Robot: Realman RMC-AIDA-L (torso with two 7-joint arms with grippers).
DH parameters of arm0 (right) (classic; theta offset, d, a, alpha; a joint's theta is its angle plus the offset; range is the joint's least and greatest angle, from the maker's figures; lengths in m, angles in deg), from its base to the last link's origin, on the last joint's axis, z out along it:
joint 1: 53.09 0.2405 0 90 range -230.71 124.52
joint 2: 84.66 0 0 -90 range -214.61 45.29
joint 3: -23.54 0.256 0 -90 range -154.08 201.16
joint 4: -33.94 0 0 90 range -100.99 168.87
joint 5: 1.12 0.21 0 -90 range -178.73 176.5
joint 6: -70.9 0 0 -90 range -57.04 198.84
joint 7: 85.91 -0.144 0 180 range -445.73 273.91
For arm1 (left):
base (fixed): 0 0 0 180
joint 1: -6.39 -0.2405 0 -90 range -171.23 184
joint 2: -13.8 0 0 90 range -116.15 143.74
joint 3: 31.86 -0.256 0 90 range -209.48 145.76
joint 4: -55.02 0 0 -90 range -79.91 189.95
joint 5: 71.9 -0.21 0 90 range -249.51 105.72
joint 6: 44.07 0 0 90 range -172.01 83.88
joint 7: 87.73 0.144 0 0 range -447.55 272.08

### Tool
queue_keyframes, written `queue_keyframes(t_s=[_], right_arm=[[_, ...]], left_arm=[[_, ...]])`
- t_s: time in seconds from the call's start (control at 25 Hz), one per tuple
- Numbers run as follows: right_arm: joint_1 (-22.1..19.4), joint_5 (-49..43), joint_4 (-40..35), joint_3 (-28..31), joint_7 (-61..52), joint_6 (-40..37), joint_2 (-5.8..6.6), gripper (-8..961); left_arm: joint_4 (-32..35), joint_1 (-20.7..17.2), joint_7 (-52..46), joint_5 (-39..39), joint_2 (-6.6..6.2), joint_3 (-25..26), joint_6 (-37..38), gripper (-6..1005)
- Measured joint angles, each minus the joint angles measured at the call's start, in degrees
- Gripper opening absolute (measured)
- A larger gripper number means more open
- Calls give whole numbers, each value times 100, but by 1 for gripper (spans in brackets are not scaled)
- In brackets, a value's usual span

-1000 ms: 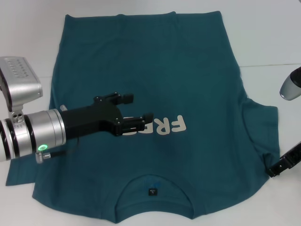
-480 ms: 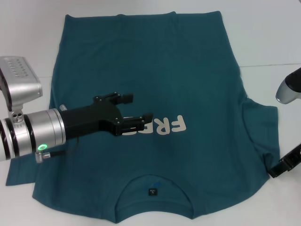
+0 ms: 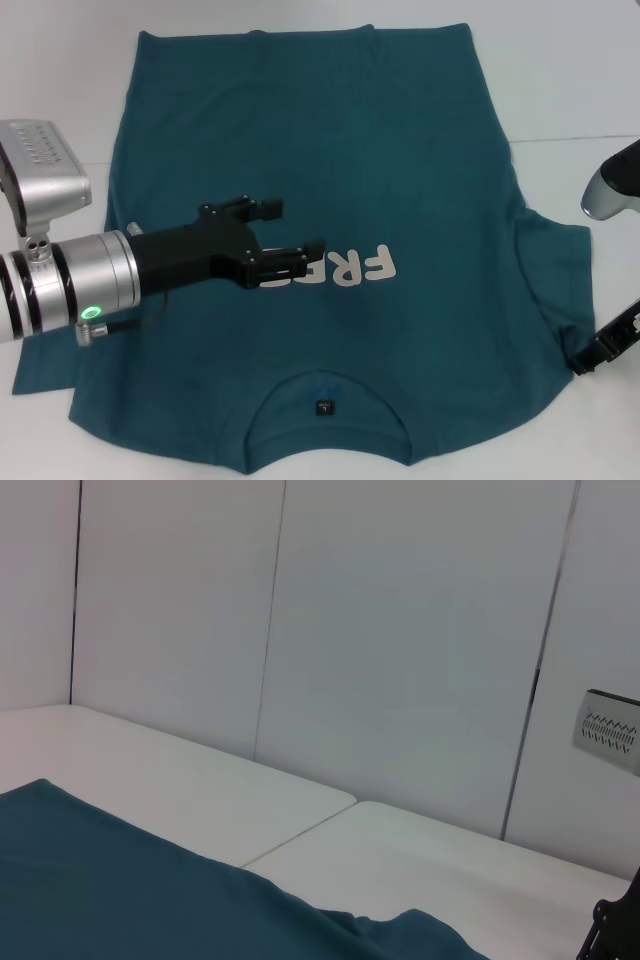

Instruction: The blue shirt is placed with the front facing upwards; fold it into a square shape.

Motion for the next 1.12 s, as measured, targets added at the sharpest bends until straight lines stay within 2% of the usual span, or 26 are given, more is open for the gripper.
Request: queue_keyframes(t_s=[0.56, 0.76, 1.12], right_arm=[[58, 2, 218, -119, -100, 127, 35, 527], [53, -5, 225, -119, -183, 185, 43, 536], [-15, -4, 69, -67, -249, 273, 86, 274]], left_arm=[[0, -15, 6, 0, 3, 1, -10, 875], [0, -15, 8, 0, 3, 0, -10, 876], [0, -3, 10, 0, 3, 2, -27, 875]])
